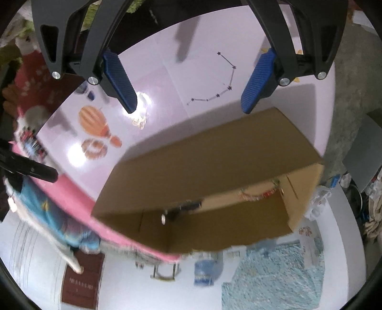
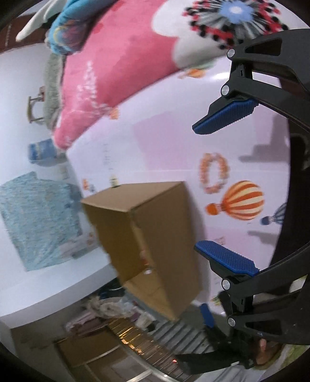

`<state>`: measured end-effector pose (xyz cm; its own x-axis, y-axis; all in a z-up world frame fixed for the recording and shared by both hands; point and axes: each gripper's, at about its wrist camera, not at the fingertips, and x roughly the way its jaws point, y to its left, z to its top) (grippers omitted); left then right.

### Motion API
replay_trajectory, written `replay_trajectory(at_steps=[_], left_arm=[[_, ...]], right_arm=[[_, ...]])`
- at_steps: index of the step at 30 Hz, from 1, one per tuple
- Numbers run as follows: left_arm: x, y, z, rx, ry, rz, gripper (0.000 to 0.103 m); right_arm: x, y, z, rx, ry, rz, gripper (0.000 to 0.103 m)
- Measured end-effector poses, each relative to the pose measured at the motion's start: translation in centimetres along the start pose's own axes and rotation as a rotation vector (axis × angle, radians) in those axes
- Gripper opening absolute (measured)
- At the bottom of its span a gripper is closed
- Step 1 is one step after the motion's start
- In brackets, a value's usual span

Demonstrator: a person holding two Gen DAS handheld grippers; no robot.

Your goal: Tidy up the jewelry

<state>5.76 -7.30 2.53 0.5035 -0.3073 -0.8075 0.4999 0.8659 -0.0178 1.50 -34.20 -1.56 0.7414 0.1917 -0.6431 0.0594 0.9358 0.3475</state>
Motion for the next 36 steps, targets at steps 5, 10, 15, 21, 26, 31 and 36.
replay_trajectory(at_steps=[5, 10, 15, 21, 26, 31, 36], left_arm=[[3.3, -0.8, -0.4, -0.012, 0.115, 0.039, 0.087], [4.9, -1.0, -0.6, -0.042, 0.178, 0.100, 0.087], [5.4, -1.4, -1.0, -0.065, 0.201, 0.132, 0.093], [5.6, -1.5, -1.1, -0.096, 0.210, 0.144, 0.097], [5.5, -1.5, -1.5, -0.121, 0.211, 0.138, 0.097], [5.9, -1.4, -1.5, -0.138, 0.211, 0.129, 0.097], [5.8, -0.7, -1.9, -0.149, 0.207, 0.129, 0.097]], right_arm=[[1.7, 1.4, -2.2, -0.108, 0.081, -0.126, 0.086], [3.4, 1.4, -3.1, -0.131, 0.139, -0.191, 0.086], [4.1, 0.8, -3.6, -0.124, 0.172, -0.208, 0.087], [4.5, 0.7, -3.7, -0.125, 0.179, -0.214, 0.087], [4.7, 1.1, -3.7, -0.135, 0.186, -0.218, 0.087], [4.7, 1.2, -3.8, -0.134, 0.188, -0.220, 0.087], [4.8, 1.3, -3.8, -0.134, 0.192, -0.224, 0.087]])
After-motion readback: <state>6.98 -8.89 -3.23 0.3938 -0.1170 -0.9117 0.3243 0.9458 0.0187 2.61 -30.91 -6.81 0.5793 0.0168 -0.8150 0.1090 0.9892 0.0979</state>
